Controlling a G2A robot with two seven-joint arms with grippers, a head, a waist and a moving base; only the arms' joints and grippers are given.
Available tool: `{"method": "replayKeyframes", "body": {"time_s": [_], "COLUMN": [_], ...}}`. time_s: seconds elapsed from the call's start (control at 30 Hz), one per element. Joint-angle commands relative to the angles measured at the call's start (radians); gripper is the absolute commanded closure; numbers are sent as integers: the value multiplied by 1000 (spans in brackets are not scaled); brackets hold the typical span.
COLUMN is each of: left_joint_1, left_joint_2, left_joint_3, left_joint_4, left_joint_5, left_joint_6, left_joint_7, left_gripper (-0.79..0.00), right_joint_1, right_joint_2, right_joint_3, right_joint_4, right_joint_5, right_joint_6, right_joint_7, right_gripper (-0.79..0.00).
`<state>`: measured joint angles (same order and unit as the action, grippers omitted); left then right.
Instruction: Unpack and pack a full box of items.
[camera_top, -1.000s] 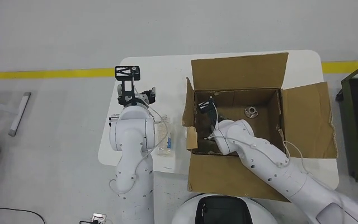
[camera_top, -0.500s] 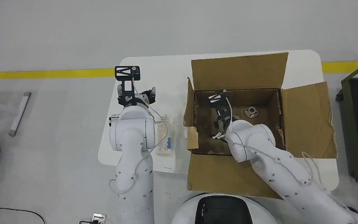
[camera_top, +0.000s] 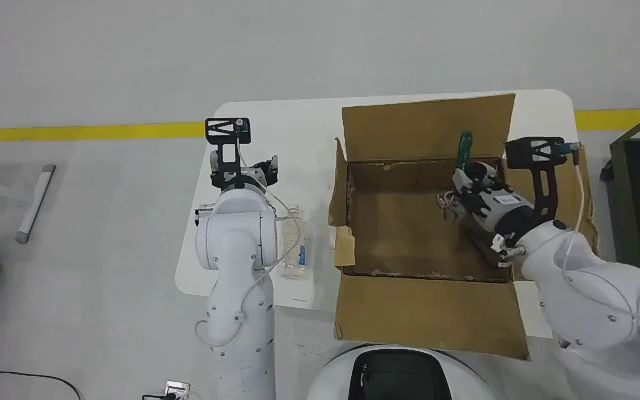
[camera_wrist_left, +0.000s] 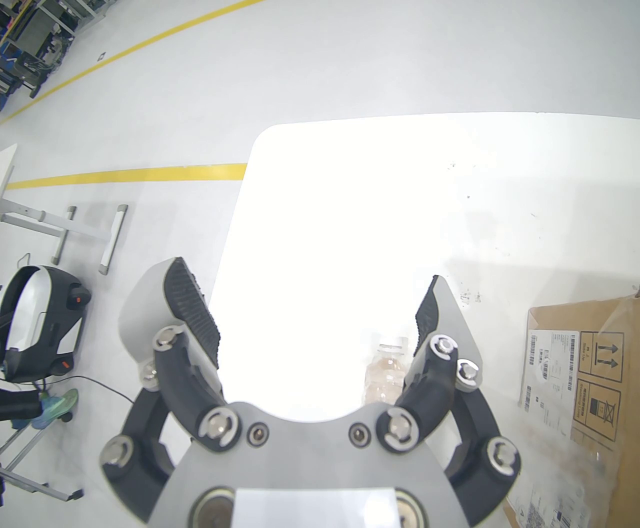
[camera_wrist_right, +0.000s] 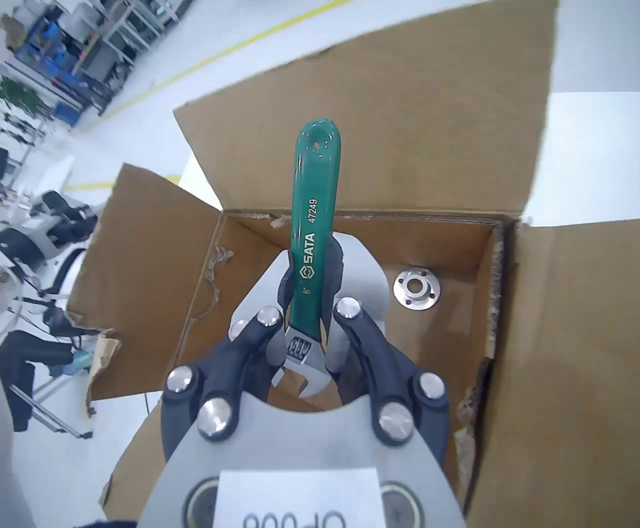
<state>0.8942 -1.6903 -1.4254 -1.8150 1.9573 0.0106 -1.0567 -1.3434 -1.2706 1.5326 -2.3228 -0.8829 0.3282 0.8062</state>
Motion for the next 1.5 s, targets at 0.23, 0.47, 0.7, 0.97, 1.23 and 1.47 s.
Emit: {"method": "replayKeyframes", "body": {"time_s": [0.23, 0.47, 0.7, 0.97, 1.23, 1.47], "left_joint_1": [0, 0, 0, 0, 0, 0], "left_joint_2": [0, 0, 0, 0, 0, 0], "left_joint_3": [0, 0, 0, 0, 0, 0], "left_joint_4": [0, 0, 0, 0, 0, 0], "left_joint_5": [0, 0, 0, 0, 0, 0], "left_joint_6": [0, 0, 0, 0, 0, 0], "left_joint_7": [0, 0, 0, 0, 0, 0], "left_gripper": [-785, -785, -785, -785, -785, -785], "right_joint_1": [-172, -182, -182, -183, -222, -343], "right_joint_2": [-6, -4, -4, -5, -4, -3], "right_joint_3": [218, 243, 243, 252, 478, 724], "right_joint_4": [-27, 2, 2, 10, -11, -21], "right_joint_5": [267, 369, 369, 400, 535, 574], "right_joint_6": [-86, -131, -131, -135, -117, -165], "right_joint_7": [-219, -213, -213, -245, -311, -277], "right_gripper": [0, 0, 0, 0, 0, 0]}}
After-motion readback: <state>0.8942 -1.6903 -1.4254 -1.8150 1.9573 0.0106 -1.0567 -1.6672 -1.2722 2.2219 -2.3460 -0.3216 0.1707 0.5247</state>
